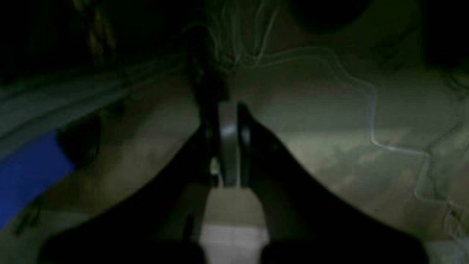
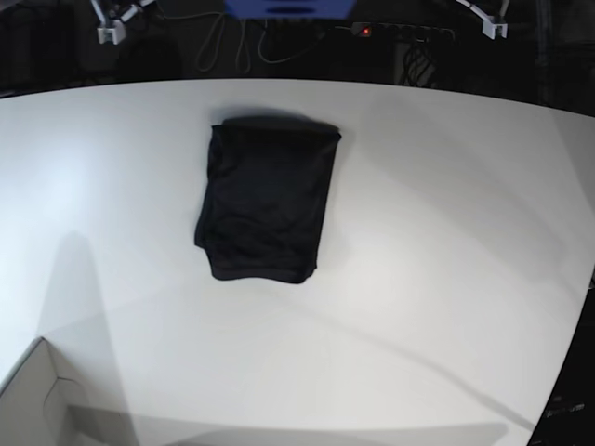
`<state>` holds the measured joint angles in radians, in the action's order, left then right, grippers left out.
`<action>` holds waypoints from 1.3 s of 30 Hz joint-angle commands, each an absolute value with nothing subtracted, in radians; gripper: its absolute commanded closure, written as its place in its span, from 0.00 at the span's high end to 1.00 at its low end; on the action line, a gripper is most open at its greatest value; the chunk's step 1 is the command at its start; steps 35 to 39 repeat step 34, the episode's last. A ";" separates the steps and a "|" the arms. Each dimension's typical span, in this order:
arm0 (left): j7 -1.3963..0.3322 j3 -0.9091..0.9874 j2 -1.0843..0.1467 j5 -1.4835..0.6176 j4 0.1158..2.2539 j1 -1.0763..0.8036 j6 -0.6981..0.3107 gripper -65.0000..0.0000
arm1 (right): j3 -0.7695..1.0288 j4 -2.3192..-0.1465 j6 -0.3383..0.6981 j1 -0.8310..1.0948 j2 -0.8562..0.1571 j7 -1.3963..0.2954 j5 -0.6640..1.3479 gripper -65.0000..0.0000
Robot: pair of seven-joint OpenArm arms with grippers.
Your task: Layout the t-shirt on the table in an organized manner, then fold the t-shirt properly
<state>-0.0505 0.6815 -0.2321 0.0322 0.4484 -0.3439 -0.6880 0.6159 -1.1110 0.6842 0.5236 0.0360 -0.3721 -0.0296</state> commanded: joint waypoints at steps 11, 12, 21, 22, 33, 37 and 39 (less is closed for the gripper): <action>0.202 0.682 -0.185 0.303 0.125 -0.139 -0.400 0.00 | 0.472 -0.315 0.378 0.346 -0.007 0.378 -0.226 0.00; 0.202 0.682 -0.171 0.314 0.122 -0.130 -0.378 0.00 | 0.435 -0.249 0.289 0.329 -0.021 0.440 -0.271 0.00; 0.200 0.680 -0.081 0.360 0.120 -0.084 -0.248 0.00 | 0.275 -0.127 -0.234 0.260 -0.105 0.519 -0.367 0.00; 0.200 0.680 -0.074 0.375 0.120 -0.084 -0.246 0.00 | 0.277 -0.125 -0.236 0.260 -0.110 0.519 -0.367 0.00; 0.200 0.682 -0.065 0.392 0.120 -0.071 -0.246 0.00 | 0.275 -0.124 -0.234 0.213 -0.111 0.458 -0.367 0.00; 0.200 0.682 -0.067 0.392 0.120 -0.071 -0.246 0.00 | 0.274 -0.124 -0.232 0.203 -0.105 0.452 -0.367 0.00; 0.200 0.682 -0.067 0.392 0.120 -0.071 -0.246 0.00 | 0.274 -0.124 -0.232 0.203 -0.105 0.452 -0.367 0.00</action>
